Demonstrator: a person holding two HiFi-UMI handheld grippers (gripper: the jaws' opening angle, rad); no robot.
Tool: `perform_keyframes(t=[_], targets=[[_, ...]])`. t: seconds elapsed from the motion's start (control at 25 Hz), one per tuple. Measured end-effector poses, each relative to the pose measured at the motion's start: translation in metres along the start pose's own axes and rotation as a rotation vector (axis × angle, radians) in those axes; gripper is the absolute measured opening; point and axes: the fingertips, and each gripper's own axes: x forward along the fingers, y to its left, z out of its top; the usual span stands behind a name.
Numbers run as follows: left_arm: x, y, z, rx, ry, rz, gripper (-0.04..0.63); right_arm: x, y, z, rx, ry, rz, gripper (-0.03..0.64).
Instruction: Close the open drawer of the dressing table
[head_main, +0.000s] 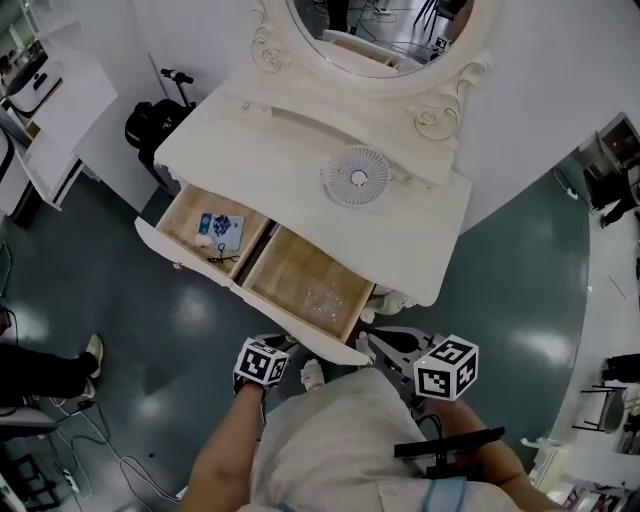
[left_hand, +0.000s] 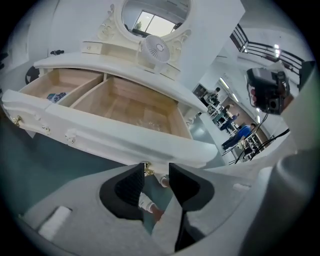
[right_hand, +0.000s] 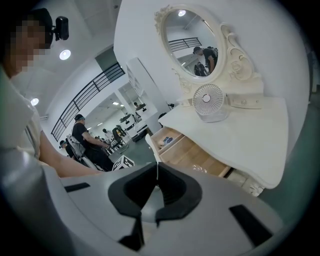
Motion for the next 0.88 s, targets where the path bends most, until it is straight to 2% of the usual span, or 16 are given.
perform_keyframes(t=[0.36,0.56,0.88], targets=[[0.018,0.011,-0.006,0.03,0.083,0.056,0.15,-0.002,-0.008,-0.008,0.045,-0.003,-0.015,0.017],[0.024,0.017,-0.016,0.061,0.161,0.089,0.15,-0.004,-0.01,-0.005,0.054,-0.009,-0.021,0.017],[0.027,0.02,-0.017,0.072,0.182,0.088,0.12,-0.009,-0.018,-0.004,0.078,-0.021,-0.031,0.017]])
